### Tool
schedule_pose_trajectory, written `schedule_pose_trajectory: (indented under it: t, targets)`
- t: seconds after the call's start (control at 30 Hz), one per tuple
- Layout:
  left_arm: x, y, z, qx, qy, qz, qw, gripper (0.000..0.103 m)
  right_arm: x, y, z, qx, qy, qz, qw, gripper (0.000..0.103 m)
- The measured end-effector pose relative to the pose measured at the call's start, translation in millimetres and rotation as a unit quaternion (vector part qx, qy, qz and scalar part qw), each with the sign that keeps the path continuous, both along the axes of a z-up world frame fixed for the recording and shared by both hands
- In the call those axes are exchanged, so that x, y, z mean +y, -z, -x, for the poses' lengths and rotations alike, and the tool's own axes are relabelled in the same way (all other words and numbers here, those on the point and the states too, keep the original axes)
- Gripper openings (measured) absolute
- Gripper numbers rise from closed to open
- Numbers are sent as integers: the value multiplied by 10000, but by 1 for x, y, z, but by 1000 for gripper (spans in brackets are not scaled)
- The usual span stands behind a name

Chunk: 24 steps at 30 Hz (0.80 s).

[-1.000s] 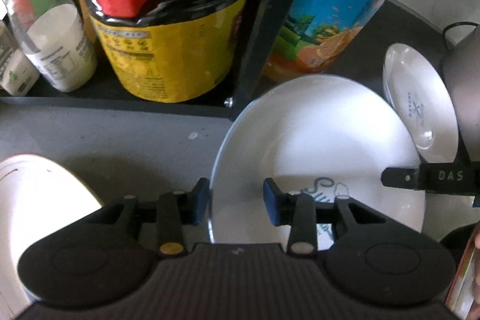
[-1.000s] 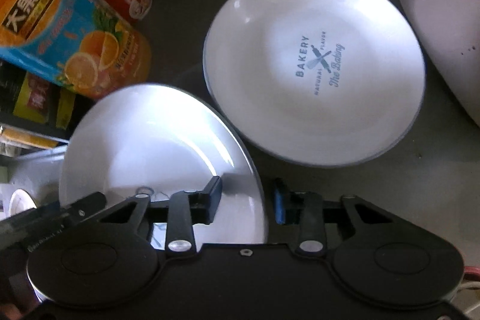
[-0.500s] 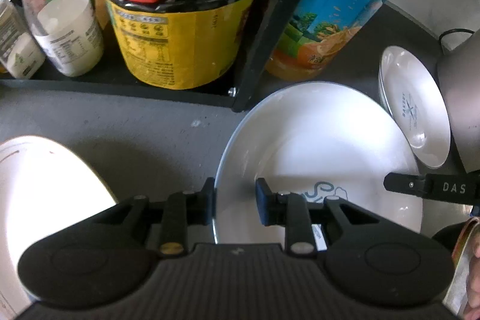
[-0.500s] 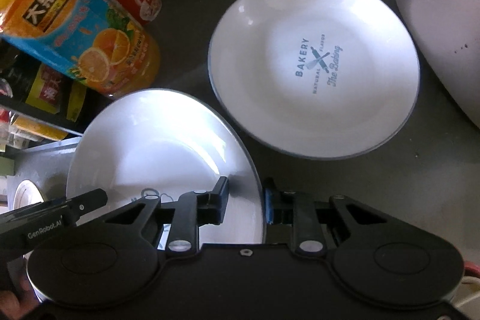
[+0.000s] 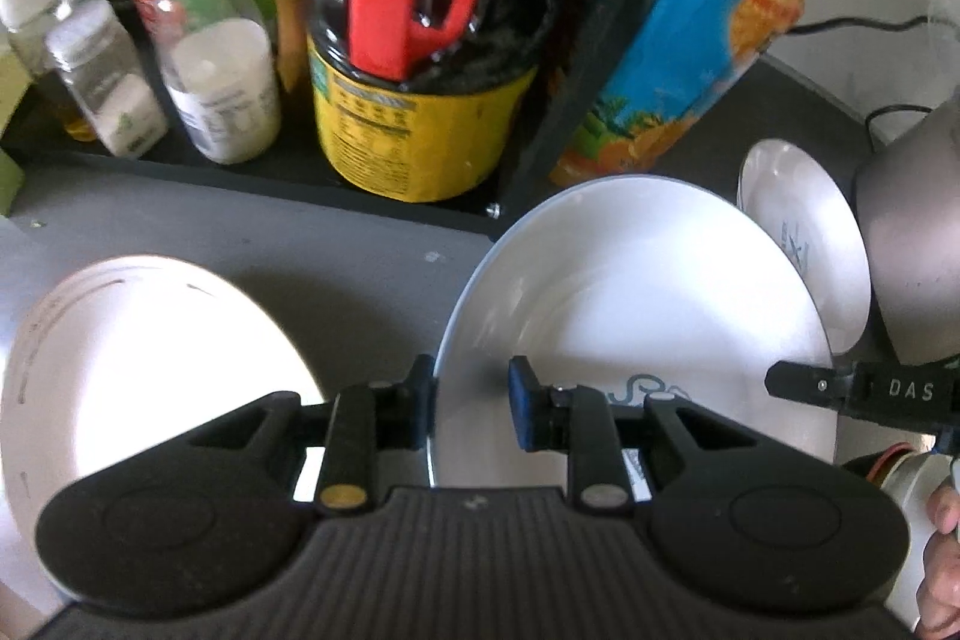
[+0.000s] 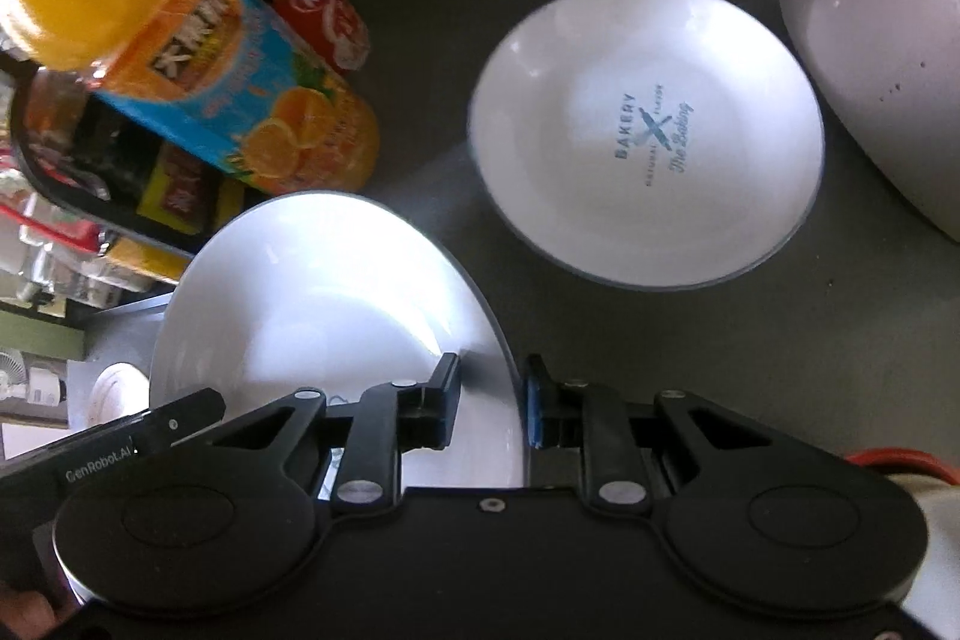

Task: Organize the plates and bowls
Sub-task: 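Carry the 'Sweet' plate with both tools over the rim-lined white plate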

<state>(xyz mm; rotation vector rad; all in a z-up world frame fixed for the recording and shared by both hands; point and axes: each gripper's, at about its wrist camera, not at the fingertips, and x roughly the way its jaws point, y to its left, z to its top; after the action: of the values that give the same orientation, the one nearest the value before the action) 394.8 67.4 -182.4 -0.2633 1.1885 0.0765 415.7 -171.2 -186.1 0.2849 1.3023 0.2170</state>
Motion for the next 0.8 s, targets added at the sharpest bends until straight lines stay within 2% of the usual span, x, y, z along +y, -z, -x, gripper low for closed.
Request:
schedule_pose_trajectory:
  t: [0.23, 0.43, 0.8]
  targets:
    - [19, -20, 13, -77, -201, -33, 9998, 24, 12, -16, 5, -54, -104, -244, 9996, 19]
    - [50, -29, 29, -84, -411, -50, 9991, 24, 33, -17, 12, -27, -251, -398, 9989, 18]
    - [110, -20, 61, 25, -956, -67, 9954, 25, 96, -10, 28, 86, -574, -477, 9972, 16]
